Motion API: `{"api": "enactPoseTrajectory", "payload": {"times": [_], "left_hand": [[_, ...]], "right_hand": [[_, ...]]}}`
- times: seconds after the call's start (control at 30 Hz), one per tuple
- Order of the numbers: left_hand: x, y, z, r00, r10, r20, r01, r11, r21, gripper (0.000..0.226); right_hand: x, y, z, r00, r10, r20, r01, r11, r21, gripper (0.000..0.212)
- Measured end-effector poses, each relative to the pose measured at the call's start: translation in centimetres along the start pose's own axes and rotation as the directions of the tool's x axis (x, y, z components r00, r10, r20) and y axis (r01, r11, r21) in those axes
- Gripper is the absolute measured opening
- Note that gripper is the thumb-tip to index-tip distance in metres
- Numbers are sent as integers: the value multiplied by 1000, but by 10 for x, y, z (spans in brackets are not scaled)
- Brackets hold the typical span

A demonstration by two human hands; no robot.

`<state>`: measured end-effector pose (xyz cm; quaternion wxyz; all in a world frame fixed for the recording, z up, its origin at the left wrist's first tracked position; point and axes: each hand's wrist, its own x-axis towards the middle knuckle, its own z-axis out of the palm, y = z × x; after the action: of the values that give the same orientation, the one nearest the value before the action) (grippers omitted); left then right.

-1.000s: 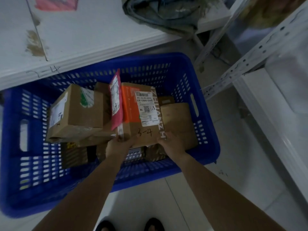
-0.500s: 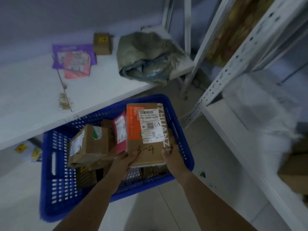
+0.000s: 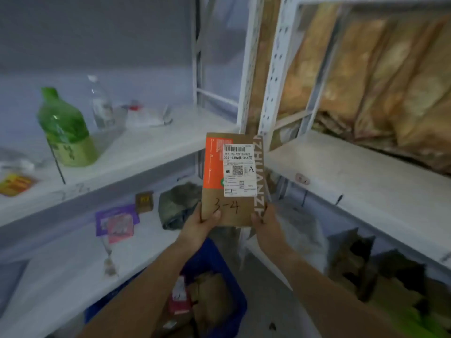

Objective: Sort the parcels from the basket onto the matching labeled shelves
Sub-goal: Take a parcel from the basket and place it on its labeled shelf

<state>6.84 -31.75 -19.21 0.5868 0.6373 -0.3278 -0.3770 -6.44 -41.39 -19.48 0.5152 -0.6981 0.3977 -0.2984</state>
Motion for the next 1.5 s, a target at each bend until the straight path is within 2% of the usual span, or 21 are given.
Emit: {"api": "enactPoseTrajectory", "payload": {"times": [0.07, 0.2, 0.3, 0.37, 0.43, 0.53, 0.6, 0.63, 0.7, 0.83, 0.93, 1.17, 1.23, 1.3, 1.5], "left_hand": [[-31, 65, 6, 996, 91, 19, -92, 994, 58, 48], [-86, 186, 25, 935, 294, 198, -334, 919, 211, 61], [-129, 259, 54, 835, 459, 303, -514, 847, 135, 56], [-160, 301, 83, 788, 507, 350, -570, 816, 101, 53], [-183, 338, 114, 738, 565, 370, -630, 773, 74, 64], [-208, 387, 156, 636, 638, 434, -722, 691, 43, 59], [-227, 413, 186, 595, 673, 440, -750, 662, 1, 60], [-237, 420, 200, 579, 683, 445, -755, 655, -24, 63], [-260, 429, 231, 551, 690, 470, -764, 643, -48, 67], [-292, 434, 293, 485, 703, 520, -792, 606, -81, 69], [-314, 441, 336, 472, 702, 533, -785, 610, -108, 67], [-369, 439, 436, 379, 720, 581, -798, 572, -188, 68], [-383, 432, 473, 347, 739, 578, -808, 548, -216, 64], [-397, 422, 510, 347, 747, 566, -798, 553, -241, 64], [-449, 394, 625, 306, 743, 595, -771, 560, -303, 70]], "right_hand": [[-32, -62, -32, 995, -78, -59, 78, 997, 8, 46], [-93, -181, -105, 957, -254, -142, 243, 966, -91, 50], [-137, -249, -166, 915, -367, -169, 344, 927, -152, 37], [-170, -284, -209, 899, -386, -207, 356, 919, -170, 33], [-199, -313, -251, 873, -410, -266, 362, 908, -212, 37], [-238, -347, -304, 827, -465, -317, 374, 875, -307, 40], [-268, -362, -335, 807, -499, -315, 408, 858, -313, 60], [-281, -367, -347, 808, -496, -317, 411, 861, -299, 72], [-316, -371, -372, 797, -499, -340, 416, 862, -289, 80], [-364, -365, -424, 758, -504, -414, 392, 859, -328, 75], [-397, -363, -461, 738, -498, -456, 336, 857, -391, 72], [-462, -336, -551, 707, -457, -540, 242, 874, -423, 62], [-483, -319, -578, 679, -446, -583, 177, 870, -460, 60], [-505, -300, -604, 651, -433, -623, 117, 868, -482, 56], [-575, -253, -681, 534, -387, -752, 7, 891, -454, 55]]}}
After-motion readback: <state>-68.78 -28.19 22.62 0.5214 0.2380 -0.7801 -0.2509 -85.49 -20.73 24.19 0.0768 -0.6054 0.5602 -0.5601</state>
